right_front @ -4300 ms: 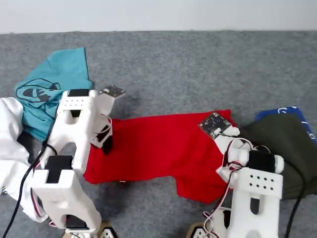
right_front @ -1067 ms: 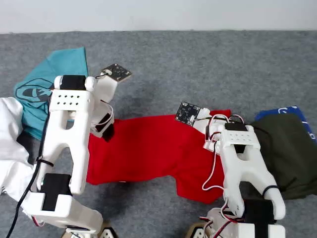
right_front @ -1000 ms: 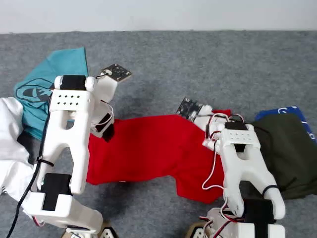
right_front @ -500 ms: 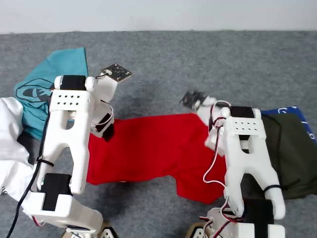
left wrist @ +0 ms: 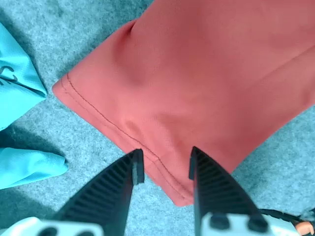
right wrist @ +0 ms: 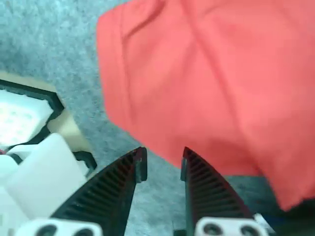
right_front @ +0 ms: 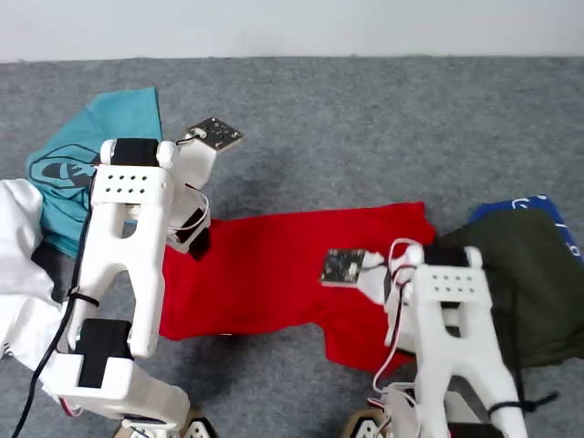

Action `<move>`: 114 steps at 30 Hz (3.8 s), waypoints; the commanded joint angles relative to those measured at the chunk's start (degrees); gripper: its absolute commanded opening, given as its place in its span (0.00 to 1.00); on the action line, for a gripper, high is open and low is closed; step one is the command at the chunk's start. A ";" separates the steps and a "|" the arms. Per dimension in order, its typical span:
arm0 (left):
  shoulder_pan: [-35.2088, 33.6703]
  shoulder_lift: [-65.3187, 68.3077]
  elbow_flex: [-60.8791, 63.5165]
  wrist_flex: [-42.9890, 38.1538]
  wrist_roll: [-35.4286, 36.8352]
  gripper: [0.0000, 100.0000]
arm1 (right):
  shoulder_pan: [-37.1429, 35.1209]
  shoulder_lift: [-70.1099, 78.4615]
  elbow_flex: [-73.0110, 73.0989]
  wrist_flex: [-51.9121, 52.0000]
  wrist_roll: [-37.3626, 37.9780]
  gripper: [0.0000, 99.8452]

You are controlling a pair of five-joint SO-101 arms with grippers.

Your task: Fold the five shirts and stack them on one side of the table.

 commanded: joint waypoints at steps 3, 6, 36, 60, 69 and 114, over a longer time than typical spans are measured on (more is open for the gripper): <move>0.35 -2.20 -0.13 1.05 -0.18 0.16 | 0.13 -1.71 6.77 -8.40 0.62 0.13; 0.35 -2.20 -0.13 1.05 -0.18 0.16 | -0.04 -0.48 11.96 -20.09 0.44 0.13; 0.35 -2.20 2.24 1.05 -0.18 0.16 | -1.36 -0.13 -1.49 -1.63 -5.71 0.09; 0.35 -2.20 2.33 1.05 -0.18 0.16 | 2.68 -0.31 14.33 -21.67 8.26 0.10; 0.35 -2.20 2.33 1.05 -0.18 0.16 | 2.68 -0.75 20.22 -30.02 8.09 0.10; 0.35 -2.20 2.33 1.05 -0.18 0.16 | -2.95 0.48 -12.66 -14.20 5.89 0.01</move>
